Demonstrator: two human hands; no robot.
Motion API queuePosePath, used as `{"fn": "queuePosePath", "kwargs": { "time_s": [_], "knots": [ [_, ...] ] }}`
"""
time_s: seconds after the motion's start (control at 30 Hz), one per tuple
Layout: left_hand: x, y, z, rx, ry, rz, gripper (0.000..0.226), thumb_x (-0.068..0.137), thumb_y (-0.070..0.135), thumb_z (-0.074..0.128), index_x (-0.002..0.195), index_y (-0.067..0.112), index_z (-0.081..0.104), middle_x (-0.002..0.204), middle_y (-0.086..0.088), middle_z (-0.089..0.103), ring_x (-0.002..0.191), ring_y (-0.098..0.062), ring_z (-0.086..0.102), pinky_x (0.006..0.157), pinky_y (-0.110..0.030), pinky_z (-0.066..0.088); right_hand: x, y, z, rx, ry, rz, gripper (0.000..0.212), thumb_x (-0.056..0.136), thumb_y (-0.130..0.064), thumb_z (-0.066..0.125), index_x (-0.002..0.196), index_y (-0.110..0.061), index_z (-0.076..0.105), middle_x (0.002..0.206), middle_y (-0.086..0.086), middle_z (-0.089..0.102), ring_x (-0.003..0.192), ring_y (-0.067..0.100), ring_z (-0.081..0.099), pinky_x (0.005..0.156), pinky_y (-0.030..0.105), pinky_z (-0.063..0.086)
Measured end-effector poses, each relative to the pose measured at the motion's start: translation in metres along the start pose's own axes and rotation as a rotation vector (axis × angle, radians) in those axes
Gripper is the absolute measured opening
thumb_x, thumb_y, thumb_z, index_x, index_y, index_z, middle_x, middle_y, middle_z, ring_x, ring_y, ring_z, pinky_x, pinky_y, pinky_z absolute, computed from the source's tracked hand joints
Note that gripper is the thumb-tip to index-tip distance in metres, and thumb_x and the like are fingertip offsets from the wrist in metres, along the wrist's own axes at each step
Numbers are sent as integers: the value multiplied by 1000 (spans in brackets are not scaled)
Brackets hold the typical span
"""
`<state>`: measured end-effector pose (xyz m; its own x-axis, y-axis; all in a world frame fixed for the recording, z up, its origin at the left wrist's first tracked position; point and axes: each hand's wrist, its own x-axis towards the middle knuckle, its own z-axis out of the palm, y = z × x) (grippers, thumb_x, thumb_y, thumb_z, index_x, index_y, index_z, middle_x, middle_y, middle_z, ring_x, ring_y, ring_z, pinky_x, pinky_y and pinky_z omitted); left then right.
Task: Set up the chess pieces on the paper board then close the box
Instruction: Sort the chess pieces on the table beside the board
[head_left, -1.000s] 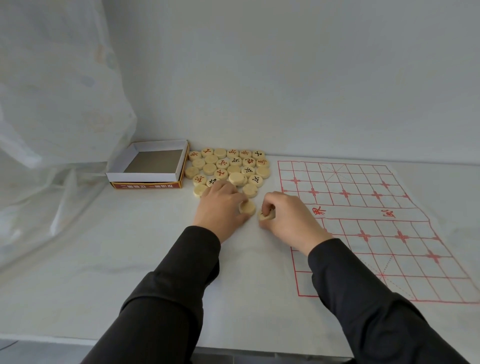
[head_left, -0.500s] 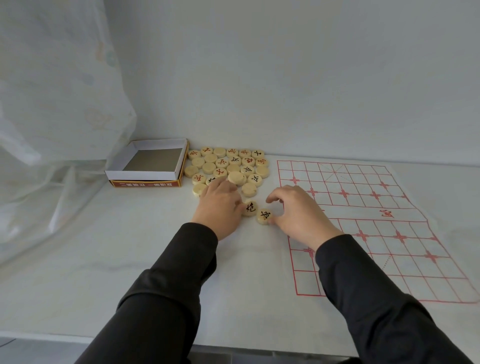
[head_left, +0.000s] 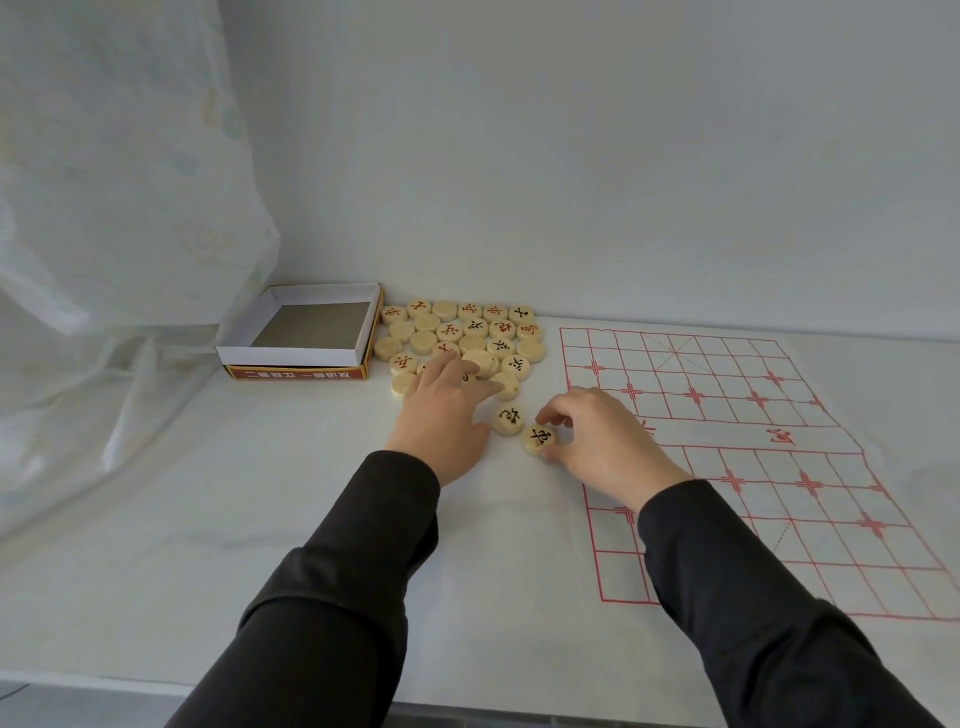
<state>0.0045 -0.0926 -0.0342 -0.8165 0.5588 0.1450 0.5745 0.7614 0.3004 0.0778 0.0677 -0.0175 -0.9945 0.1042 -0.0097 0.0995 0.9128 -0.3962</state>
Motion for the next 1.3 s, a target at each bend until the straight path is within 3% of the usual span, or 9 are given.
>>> {"fn": "queuePosePath", "kwargs": {
  "time_s": [0.17,0.5,0.6,0.7,0.8,0.93,1.07,1.17,1.3],
  "knots": [
    [2,-9,-11,33,34,-123,53,90,22,49,141,27,34,149,0,27,142,-22,10,116,-39,14,9,4,-5,49,13,6,35,88,-4,56,119,-20,61,116,0,56,105,14,51,86,23,41],
    [6,-19,-10,45,-146,-209,67,91,34,47,148,27,12,157,0,7,144,-27,-1,116,-48,12,58,-26,2,-3,21,47,31,91,-15,49,118,-21,63,119,5,62,106,25,57,89,35,47],
    [4,-19,-14,33,-193,-250,70,91,38,49,148,26,10,157,-1,3,144,-28,-1,116,-49,13,68,-29,0,-42,35,89,20,88,-27,58,100,-17,71,105,4,67,94,25,61,80,33,50],
    [4,-22,-17,23,-235,-298,77,89,44,51,148,25,5,157,-3,1,144,-28,1,116,-49,15,72,-33,2,-70,17,103,18,82,-32,65,88,-15,70,90,3,66,79,23,59,65,28,42],
    [4,-23,-19,5,-244,-302,80,88,46,52,149,25,5,158,-3,0,144,-28,1,116,-48,15,76,-33,5,-113,-27,103,20,79,-33,69,83,-15,60,82,2,59,77,24,55,61,27,37],
    [4,-20,-24,-39,-240,-267,76,89,41,53,149,26,8,158,-3,-2,144,-28,0,116,-48,16,76,-28,1,-32,-66,110,27,76,-24,73,97,-16,57,91,-2,52,85,20,51,68,28,37],
    [3,-19,-26,-47,-258,-226,72,90,41,53,149,29,12,158,-4,-1,144,-28,1,116,-45,16,65,-14,0,-23,113,64,10,81,-11,61,87,-17,55,88,3,60,84,25,57,66,28,41],
    [2,-18,-28,-48,-269,-232,70,91,41,52,149,26,15,158,-5,-1,145,-27,0,116,-45,16,52,-6,5,-43,172,-19,18,85,-4,54,96,-18,60,93,4,64,85,25,58,68,29,43],
    [-1,-22,-38,-92,-284,-260,67,91,40,52,147,25,21,158,-3,-1,144,-27,1,115,-45,15,35,-4,5,-21,66,-135,26,87,-2,52,106,-13,65,106,4,61,94,22,56,73,26,40]
  ]
}}
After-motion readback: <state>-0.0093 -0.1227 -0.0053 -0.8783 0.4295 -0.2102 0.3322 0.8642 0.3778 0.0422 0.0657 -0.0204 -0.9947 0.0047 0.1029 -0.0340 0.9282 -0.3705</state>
